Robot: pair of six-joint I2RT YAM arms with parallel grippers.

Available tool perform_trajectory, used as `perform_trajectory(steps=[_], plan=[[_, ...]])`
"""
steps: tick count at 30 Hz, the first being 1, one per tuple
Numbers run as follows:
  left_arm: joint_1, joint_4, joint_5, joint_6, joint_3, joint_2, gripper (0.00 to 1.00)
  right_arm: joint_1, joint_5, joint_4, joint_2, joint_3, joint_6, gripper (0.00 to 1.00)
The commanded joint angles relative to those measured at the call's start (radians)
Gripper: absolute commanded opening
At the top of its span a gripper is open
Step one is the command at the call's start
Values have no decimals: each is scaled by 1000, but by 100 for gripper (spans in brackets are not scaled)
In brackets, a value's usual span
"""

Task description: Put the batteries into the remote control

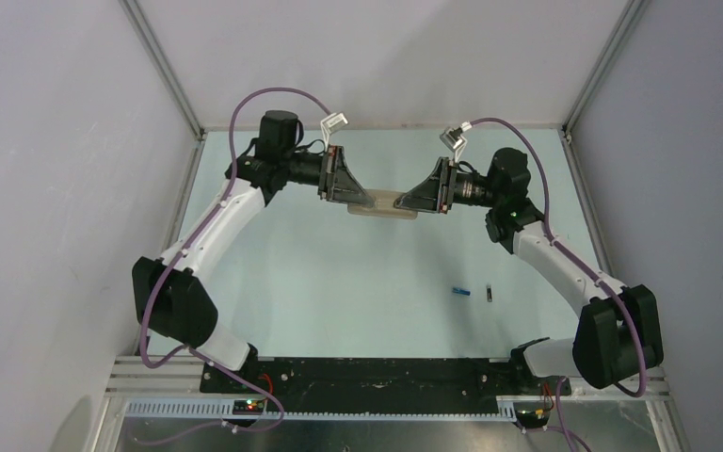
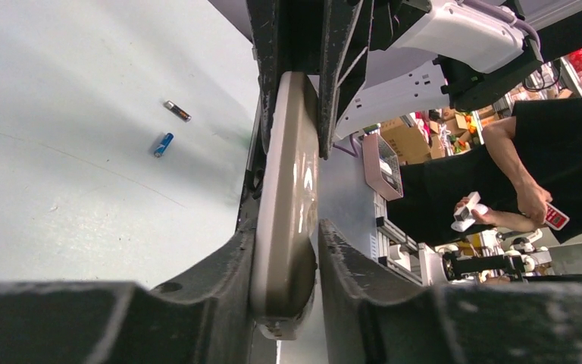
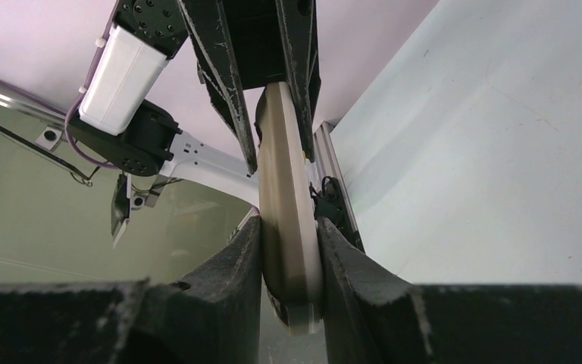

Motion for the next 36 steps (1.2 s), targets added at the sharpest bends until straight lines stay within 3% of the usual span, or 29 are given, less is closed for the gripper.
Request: perform_trajectory(steps=[1,8,12,16,19,22,27,36], plan=[[13,20,43,16,15,-16,34,-12,-7,-1,17,28,-2,11],[13,20,41,2,20,-3,5,-12,5,-20,16,28,-20,12],[11,20,32,-2,22,0,0,-11,23,-29,15,28,-24,19],[11,20,9,-15,29,2,0,-14,109,-78,-9,28,-50,47],[11,20,-14,-24,33,2,0,-25,174,-140,-31,28,-75,75],[11,19,-40,-34,38,5,0,-45,247,-197,-50,28,-94,90],[12,20,-98,-51,43,12,0,-74,316,-309,-80,28,-111,92],[12,19,-296,-92,18,16,0,-72,502,-486,-160,28,-155,78]])
